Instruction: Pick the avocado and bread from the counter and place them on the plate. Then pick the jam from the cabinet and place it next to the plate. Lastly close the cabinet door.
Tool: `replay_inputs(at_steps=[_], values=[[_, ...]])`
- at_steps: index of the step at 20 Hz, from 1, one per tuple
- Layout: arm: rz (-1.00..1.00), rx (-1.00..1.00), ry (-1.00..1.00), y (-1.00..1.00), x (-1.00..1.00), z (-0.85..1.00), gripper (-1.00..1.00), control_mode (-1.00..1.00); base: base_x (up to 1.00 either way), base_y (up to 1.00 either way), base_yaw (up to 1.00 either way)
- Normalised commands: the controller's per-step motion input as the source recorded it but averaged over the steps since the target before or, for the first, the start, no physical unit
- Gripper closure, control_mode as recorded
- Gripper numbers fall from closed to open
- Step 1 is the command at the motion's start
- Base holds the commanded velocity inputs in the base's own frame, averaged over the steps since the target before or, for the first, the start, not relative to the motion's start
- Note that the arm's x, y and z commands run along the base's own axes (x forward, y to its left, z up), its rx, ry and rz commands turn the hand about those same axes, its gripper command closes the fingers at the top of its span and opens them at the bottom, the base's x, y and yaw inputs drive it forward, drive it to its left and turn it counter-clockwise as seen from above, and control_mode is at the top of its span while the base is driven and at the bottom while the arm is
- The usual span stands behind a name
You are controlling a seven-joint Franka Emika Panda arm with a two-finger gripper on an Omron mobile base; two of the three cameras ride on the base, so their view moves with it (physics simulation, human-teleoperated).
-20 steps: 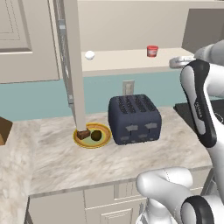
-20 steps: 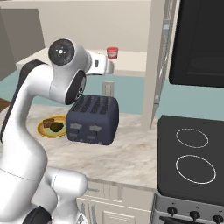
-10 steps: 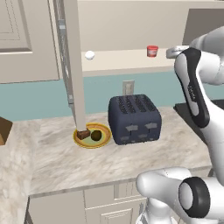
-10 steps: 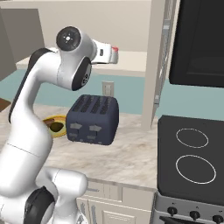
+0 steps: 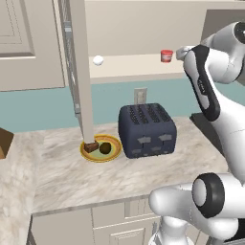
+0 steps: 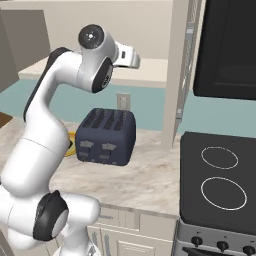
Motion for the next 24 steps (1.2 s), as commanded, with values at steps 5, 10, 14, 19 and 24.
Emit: replay_inputs(at_steps=[5,10,14,19,24], values=[[0.0,0.0,0.0,0.04,0.52,-0.11,-1.0,-1.0,0.0,0.0,0.0],[0.0,0.0,0.05,0.0,0.6,-0.05,-1.0,-1.0,0.0,0.0,0.0],[0.0,-0.01,0.16,0.0,0.65,0.0,-1.0,-1.0,0.0,0.0,0.0],[0.0,0.0,0.14,0.0,0.61,0.0,-1.0,-1.0,0.0,0.0,0.0],[0.0,0.0,0.03,0.0,0.52,0.0,-1.0,-1.0,0.0,0.0,0.0]])
